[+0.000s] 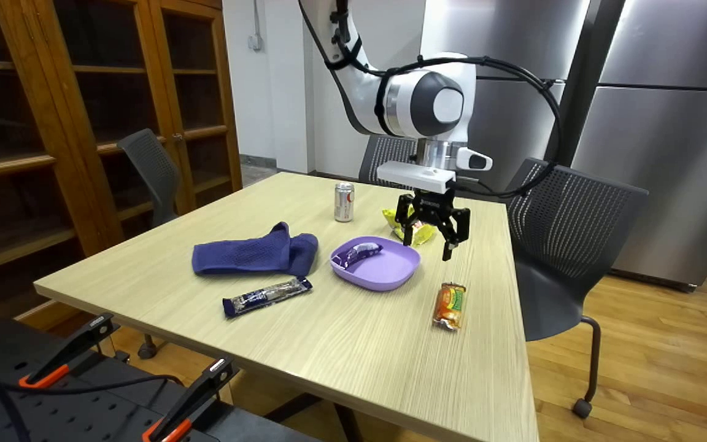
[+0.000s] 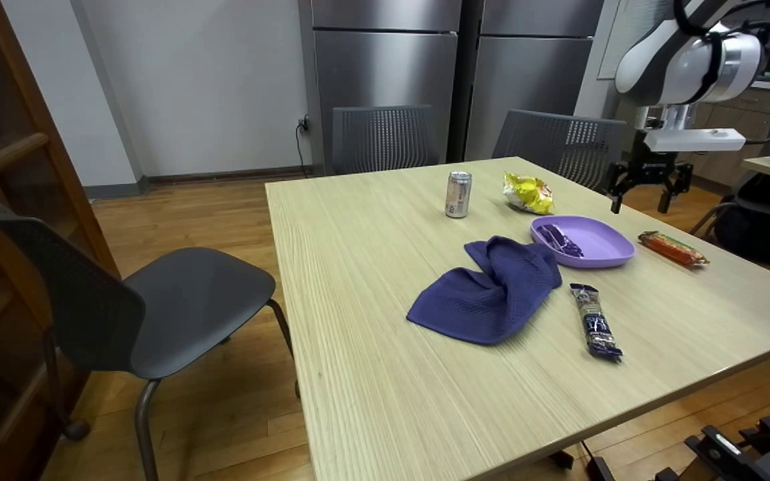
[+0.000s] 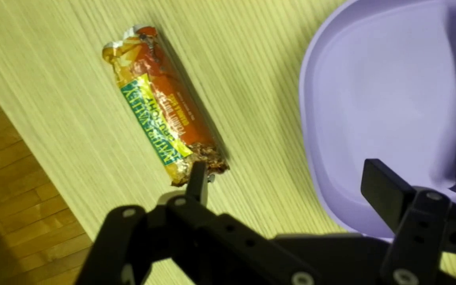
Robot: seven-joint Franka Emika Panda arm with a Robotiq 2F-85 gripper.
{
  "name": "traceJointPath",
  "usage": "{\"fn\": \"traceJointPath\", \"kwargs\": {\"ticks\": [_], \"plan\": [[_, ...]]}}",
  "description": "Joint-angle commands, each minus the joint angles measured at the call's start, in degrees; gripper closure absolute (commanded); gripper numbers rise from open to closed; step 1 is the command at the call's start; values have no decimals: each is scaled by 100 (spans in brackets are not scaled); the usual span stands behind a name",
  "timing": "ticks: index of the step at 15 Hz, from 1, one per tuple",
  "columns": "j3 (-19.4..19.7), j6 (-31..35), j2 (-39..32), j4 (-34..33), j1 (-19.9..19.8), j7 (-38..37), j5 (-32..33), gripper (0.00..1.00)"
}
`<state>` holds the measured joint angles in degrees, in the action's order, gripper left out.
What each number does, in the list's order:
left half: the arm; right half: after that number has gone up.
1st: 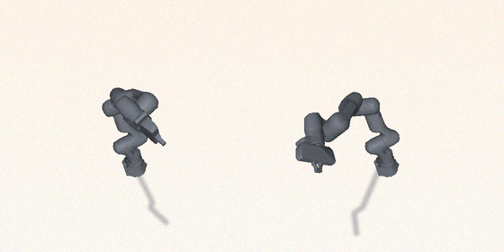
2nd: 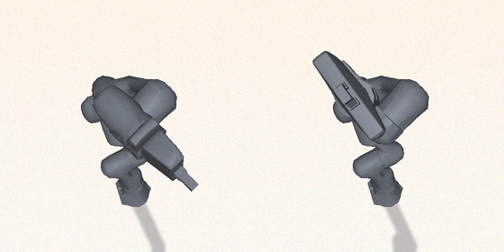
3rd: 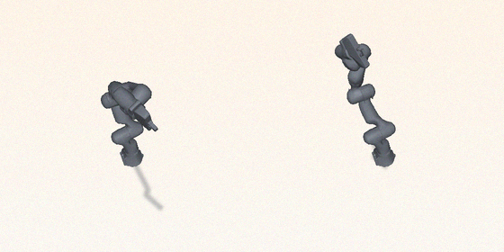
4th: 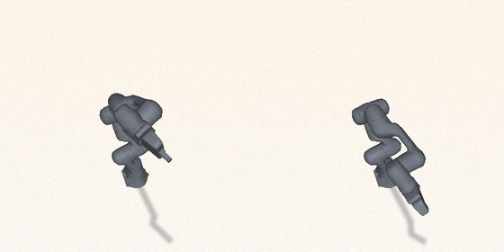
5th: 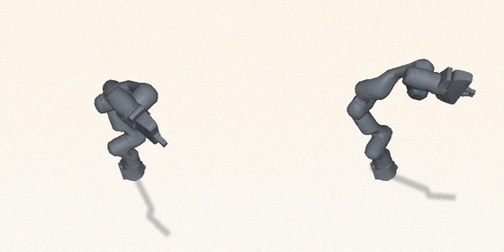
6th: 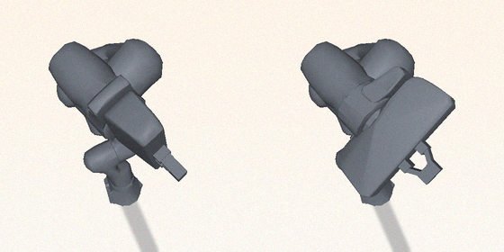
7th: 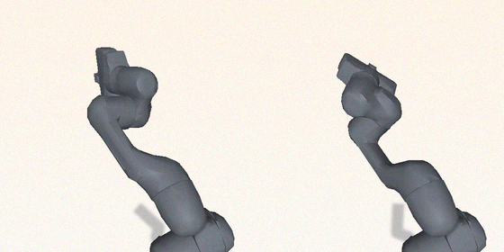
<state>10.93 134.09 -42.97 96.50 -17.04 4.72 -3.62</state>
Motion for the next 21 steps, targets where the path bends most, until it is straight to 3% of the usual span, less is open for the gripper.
{"fn": "traceJointPath", "kwargs": {"ticks": [1,11,21], "plan": [[-64,71,-192,-207,-249,463,182,0],[-47,440,-508,-216,-481,1298,753,0],[-138,474,-653,-234,-626,1603,741,0]]}}
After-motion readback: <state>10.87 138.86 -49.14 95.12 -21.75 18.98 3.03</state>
